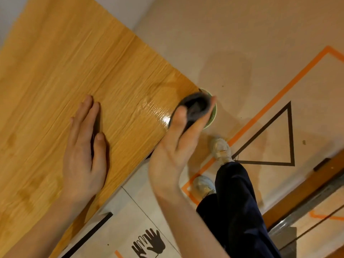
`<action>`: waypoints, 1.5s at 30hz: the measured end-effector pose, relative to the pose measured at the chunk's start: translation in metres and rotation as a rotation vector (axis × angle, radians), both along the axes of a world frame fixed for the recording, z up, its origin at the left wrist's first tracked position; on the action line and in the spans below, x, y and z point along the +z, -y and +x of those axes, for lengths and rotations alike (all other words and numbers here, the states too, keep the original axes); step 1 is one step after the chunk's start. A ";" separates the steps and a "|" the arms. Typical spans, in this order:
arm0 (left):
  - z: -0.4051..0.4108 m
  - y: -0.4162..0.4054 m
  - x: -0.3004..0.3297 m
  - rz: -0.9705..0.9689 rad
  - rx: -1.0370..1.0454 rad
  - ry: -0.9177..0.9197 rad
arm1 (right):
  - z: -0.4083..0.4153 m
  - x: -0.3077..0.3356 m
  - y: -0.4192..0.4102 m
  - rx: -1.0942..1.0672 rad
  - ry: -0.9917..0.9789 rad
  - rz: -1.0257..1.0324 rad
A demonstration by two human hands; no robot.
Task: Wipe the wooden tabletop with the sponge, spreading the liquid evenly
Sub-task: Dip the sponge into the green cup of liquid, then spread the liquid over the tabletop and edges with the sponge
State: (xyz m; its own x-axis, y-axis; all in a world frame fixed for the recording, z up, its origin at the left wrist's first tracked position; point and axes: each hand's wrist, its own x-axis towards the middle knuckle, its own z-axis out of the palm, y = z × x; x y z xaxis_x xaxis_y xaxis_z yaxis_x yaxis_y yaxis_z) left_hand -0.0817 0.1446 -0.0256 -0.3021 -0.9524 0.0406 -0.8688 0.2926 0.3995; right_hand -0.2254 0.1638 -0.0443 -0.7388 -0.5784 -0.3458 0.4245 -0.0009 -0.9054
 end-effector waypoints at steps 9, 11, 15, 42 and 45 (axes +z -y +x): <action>-0.007 0.027 0.004 0.073 0.082 -0.009 | -0.113 0.004 0.022 0.254 0.132 0.054; -0.021 0.055 0.003 0.042 0.076 0.000 | -0.132 0.002 0.033 0.568 0.006 0.077; -0.047 0.115 0.000 0.007 0.115 -0.032 | -0.144 0.006 0.029 0.911 -0.018 0.026; -0.067 0.138 -0.006 0.068 0.173 0.031 | -0.101 0.000 0.178 1.246 -0.084 0.069; -0.066 0.139 -0.006 0.070 0.186 0.050 | -0.072 -0.005 0.235 1.263 -0.124 0.024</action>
